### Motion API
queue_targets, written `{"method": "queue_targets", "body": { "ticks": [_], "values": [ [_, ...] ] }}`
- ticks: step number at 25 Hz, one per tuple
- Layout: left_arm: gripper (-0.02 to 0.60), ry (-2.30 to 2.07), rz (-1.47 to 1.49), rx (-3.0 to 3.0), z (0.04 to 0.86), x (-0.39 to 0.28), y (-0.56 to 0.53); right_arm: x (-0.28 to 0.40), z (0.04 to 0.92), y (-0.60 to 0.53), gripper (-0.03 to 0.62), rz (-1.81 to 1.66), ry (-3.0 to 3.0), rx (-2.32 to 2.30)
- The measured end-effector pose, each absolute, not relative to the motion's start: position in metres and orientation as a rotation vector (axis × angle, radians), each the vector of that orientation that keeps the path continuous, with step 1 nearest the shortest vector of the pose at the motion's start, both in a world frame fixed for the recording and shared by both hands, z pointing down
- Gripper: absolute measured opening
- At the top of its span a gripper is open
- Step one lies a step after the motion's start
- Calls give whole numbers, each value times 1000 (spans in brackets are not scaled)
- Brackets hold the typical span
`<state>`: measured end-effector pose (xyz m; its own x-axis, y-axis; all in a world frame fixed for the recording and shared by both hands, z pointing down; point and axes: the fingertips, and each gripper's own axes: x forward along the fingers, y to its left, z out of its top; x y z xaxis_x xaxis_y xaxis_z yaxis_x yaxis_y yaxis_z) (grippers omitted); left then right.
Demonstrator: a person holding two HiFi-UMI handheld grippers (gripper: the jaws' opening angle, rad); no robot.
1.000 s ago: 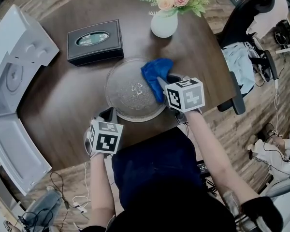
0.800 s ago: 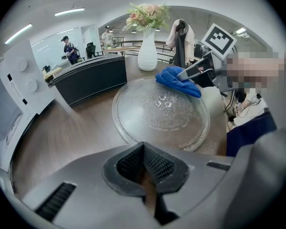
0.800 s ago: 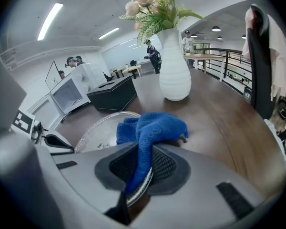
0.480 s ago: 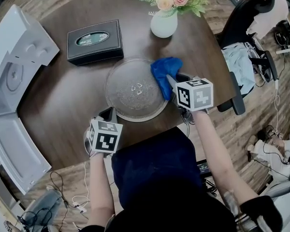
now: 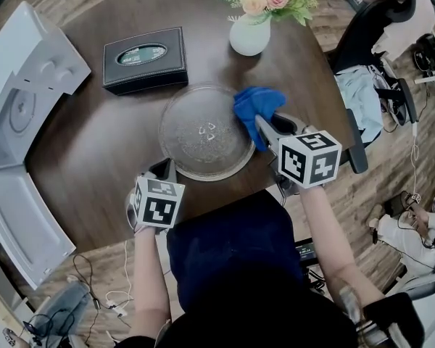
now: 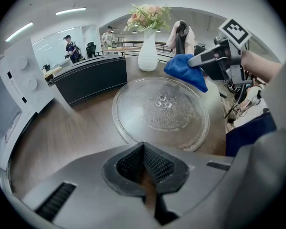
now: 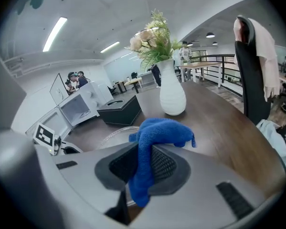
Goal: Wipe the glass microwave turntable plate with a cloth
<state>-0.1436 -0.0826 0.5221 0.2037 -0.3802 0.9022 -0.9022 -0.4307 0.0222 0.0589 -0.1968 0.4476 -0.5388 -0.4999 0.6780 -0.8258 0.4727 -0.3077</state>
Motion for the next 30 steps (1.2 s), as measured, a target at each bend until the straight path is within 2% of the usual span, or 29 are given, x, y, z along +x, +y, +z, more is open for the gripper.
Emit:
{"method": "queue_targets", "body": {
  "ticks": [17, 22, 30],
  "values": [
    [3, -1204, 1151, 1954, 522, -143, -88, -92, 466, -109, 51, 1055, -2348, 654],
    [3, -1202, 1151, 1946, 522, -144, -86, -113, 495, -93, 51, 1162, -2271, 618],
    [2, -1207, 1147, 1944, 522, -143, -86, -111, 514, -94, 51, 1072, -2228, 648]
  ]
}}
